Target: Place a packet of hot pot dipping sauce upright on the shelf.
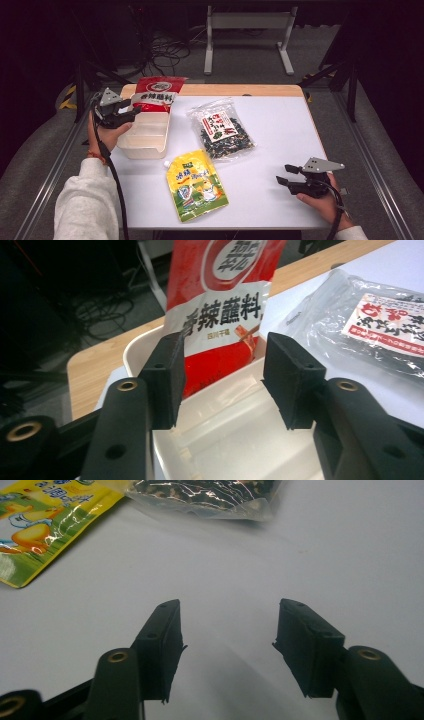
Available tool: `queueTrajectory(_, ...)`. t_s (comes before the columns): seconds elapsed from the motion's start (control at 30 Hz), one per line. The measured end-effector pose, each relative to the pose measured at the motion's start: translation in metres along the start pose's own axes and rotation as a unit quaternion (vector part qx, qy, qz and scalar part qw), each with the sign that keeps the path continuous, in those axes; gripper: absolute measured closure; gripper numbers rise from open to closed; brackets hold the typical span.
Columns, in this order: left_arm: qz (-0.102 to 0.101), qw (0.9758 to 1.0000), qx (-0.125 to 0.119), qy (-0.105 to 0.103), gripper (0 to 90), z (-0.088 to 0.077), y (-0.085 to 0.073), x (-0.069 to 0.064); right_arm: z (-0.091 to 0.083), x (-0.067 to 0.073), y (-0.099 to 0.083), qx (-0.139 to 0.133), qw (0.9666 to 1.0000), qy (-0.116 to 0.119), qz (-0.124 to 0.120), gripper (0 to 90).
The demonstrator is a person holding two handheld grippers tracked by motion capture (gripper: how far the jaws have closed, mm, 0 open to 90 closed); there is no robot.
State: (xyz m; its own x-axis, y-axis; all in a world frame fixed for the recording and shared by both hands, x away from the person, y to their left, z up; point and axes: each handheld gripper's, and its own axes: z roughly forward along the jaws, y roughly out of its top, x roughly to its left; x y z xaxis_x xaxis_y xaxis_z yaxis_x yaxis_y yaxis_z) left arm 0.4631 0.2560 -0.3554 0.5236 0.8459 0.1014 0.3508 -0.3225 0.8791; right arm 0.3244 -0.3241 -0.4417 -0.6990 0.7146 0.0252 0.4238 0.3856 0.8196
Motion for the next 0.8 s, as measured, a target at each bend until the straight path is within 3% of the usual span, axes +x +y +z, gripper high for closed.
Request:
queueTrajectory(0.17, 0.021, 0.9995, -0.016, -0.017, 49.2, -0.020, -0.004, -0.021, 0.005, -0.003, 0.004, 0.000, 1.0000, 0.000, -0.002, 53.4)
queueTrajectory(0.37, 0.021, 0.9982, -0.041, -0.039, 46.1, -0.044, -0.016, -0.044, 0.014, -0.001, 0.012, -0.006, 0.9997, 0.020, -0.011, 63.2)
queueTrajectory(0.67, 0.033, 0.9963, -0.052, -0.060, 43.8, -0.066, -0.038, -0.076, 0.024, -0.002, 0.019, -0.007, 0.9995, 0.024, -0.021, 71.3)
queueTrajectory(0.8, 0.040, 0.9959, -0.041, -0.070, 40.7, -0.071, -0.046, -0.088, 0.029, -0.002, 0.024, -0.007, 0.9994, 0.020, -0.027, 72.3)
